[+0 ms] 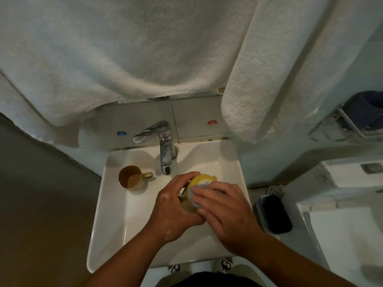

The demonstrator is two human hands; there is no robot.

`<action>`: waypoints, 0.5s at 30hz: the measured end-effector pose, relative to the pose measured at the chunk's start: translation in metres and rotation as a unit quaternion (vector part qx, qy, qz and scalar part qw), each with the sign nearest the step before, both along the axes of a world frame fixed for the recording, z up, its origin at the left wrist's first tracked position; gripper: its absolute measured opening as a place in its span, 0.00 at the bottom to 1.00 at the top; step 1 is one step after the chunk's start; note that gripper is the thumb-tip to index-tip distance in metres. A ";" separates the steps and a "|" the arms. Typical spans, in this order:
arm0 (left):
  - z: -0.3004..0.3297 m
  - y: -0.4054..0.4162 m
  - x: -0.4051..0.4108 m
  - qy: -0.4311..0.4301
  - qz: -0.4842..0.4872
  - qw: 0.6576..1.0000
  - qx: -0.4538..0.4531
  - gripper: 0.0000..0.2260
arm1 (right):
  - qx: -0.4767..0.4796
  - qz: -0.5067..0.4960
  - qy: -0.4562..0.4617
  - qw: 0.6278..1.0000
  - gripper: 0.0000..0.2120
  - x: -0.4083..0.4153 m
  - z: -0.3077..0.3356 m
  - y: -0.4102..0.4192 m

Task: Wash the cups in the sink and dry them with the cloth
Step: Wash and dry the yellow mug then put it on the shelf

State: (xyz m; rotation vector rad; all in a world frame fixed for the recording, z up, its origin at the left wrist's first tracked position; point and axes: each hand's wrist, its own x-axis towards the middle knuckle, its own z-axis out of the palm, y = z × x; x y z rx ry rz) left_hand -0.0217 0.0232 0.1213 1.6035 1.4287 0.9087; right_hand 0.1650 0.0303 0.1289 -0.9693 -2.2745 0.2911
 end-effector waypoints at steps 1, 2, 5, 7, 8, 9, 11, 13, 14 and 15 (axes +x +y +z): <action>-0.001 0.000 0.000 0.001 -0.003 1.000 0.002 0.38 | 0.003 0.003 -0.001 1.000 0.15 0.007 -0.004 0.000; -0.001 0.001 0.001 0.002 -0.004 1.000 0.004 0.38 | -0.002 -0.005 0.001 1.000 0.16 0.014 -0.008 0.002; -0.005 0.003 0.013 0.005 -0.003 1.000 0.003 0.39 | -0.048 -0.072 0.030 0.996 0.16 0.024 -0.014 0.011; -0.006 0.007 0.023 0.004 -0.003 1.000 -0.002 0.39 | -0.054 -0.110 0.042 0.992 0.16 0.015 -0.011 0.014; -0.006 0.009 0.026 -0.001 -0.003 1.000 -0.005 0.39 | -0.042 -0.107 0.039 0.993 0.16 0.010 -0.008 0.013; -0.006 0.012 0.028 -0.006 -0.002 1.000 -0.007 0.39 | -0.026 -0.088 0.031 0.995 0.15 0.008 -0.006 0.011; -0.007 0.017 0.029 -0.008 -0.002 1.000 -0.013 0.40 | -0.002 -0.037 0.013 0.999 0.15 0.016 -0.008 0.009; -0.011 0.018 0.029 -0.006 0.001 1.000 -0.018 0.40 | -0.004 -0.009 0.006 1.000 0.15 0.033 -0.014 0.011; -0.014 0.017 0.030 -0.005 0.005 1.000 -0.023 0.40 | -0.015 -0.002 0.006 1.000 0.15 0.040 -0.019 0.013; -0.017 0.016 0.032 -0.005 0.009 1.000 -0.030 0.40 | -0.030 -0.003 0.008 1.000 0.15 0.047 -0.024 0.015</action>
